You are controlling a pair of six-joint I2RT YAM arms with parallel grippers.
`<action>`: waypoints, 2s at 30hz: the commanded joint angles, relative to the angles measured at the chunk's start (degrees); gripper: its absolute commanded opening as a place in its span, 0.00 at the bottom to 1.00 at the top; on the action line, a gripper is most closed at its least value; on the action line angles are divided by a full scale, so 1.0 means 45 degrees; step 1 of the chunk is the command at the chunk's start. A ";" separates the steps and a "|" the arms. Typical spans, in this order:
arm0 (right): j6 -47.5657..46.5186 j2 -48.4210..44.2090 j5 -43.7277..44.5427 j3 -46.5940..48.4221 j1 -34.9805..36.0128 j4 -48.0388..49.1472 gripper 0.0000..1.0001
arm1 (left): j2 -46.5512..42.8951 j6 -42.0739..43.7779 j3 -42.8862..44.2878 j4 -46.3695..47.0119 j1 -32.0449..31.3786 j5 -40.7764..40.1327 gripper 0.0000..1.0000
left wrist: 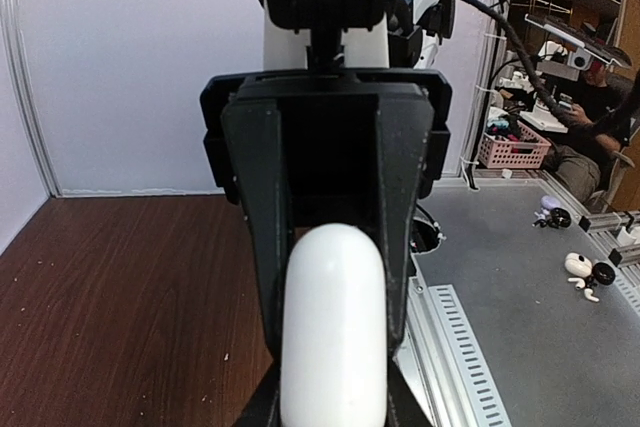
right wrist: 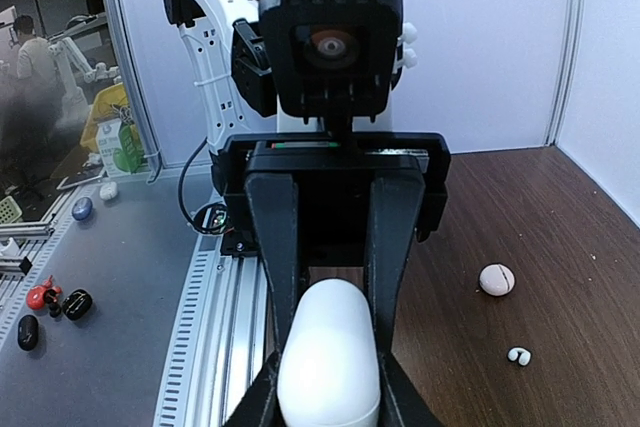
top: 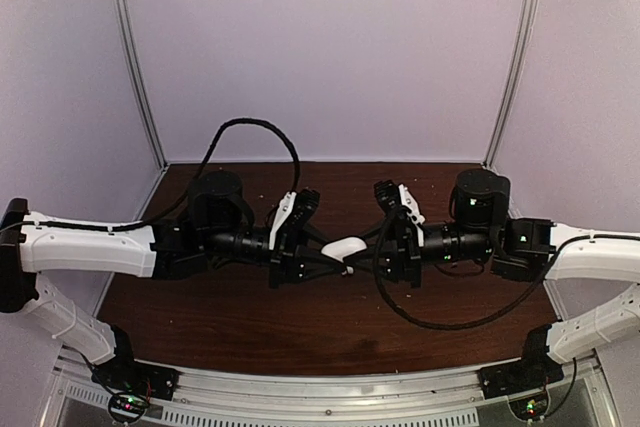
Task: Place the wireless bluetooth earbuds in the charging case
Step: Pass from the left arm to the right
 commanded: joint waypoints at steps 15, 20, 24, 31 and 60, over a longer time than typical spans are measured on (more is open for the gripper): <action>0.0008 -0.0223 0.0199 -0.0159 -0.0118 -0.0244 0.34 | -0.0317 0.0173 0.0321 0.0723 0.0044 0.0093 0.00; 0.0136 -0.0333 0.0262 -0.0357 -0.0241 -0.0077 0.32 | -0.0320 0.0205 0.0332 0.0734 0.0051 0.0194 0.00; 0.0148 -0.0394 0.0251 -0.0429 -0.0328 -0.0101 0.32 | -0.0334 0.0192 0.0321 0.0789 0.0044 0.0187 0.00; 0.0205 -0.0424 0.0010 -0.0365 -0.0353 0.0069 0.28 | -0.0102 0.0207 0.0428 0.0726 0.0044 0.0218 0.00; -0.0294 -0.1596 0.0813 -0.1015 -0.0491 -0.0679 0.08 | -0.0976 0.0053 -0.0346 0.1178 0.0044 -0.1697 0.98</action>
